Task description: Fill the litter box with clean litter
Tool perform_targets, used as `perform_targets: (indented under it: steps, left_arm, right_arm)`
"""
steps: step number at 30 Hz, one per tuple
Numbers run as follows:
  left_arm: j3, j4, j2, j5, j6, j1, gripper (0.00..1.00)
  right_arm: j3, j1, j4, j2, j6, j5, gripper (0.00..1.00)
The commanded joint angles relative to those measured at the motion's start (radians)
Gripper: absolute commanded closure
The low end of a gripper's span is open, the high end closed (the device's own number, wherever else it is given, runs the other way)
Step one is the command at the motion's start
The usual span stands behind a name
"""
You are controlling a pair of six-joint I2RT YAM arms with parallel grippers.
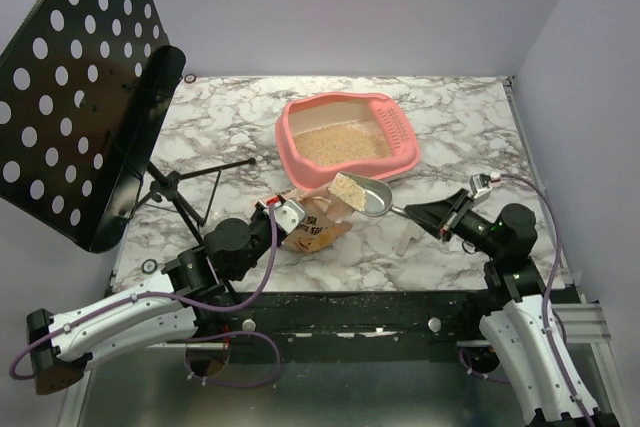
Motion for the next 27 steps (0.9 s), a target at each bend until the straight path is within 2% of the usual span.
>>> perform_targets:
  steps: [1, 10, 15, 18, 20, 27]
  left_arm:
    - [0.011, 0.097, -0.029, -0.021, -0.001, -0.012, 1.0]
    - [0.014, 0.094, -0.035, -0.01, -0.001, -0.013, 1.0]
    - [0.017, 0.084, -0.041, -0.004, 0.0, -0.013, 1.0]
    - [0.017, 0.081, -0.047, -0.001, 0.0, -0.013, 1.0]
    - [0.021, 0.077, -0.053, -0.004, 0.0, -0.013, 1.0]
    - [0.027, 0.057, -0.047, -0.03, 0.011, -0.012, 1.0]
  right_arm:
    - [0.115, -0.007, 0.0, 0.035, 0.038, 0.077, 1.0]
    - [0.218, -0.007, 0.123, 0.196, 0.064, 0.263, 1.0]
    - [0.284, -0.005, 0.242, 0.405, 0.014, 0.294, 1.0]
    - [0.348, -0.005, 0.281, 0.556, -0.075, 0.309, 0.99]
    - [0.439, 0.005, 0.237, 0.671, -0.179, 0.332, 1.0]
    - [0.796, 0.054, -0.103, 0.961, -0.576, 0.397, 1.0]
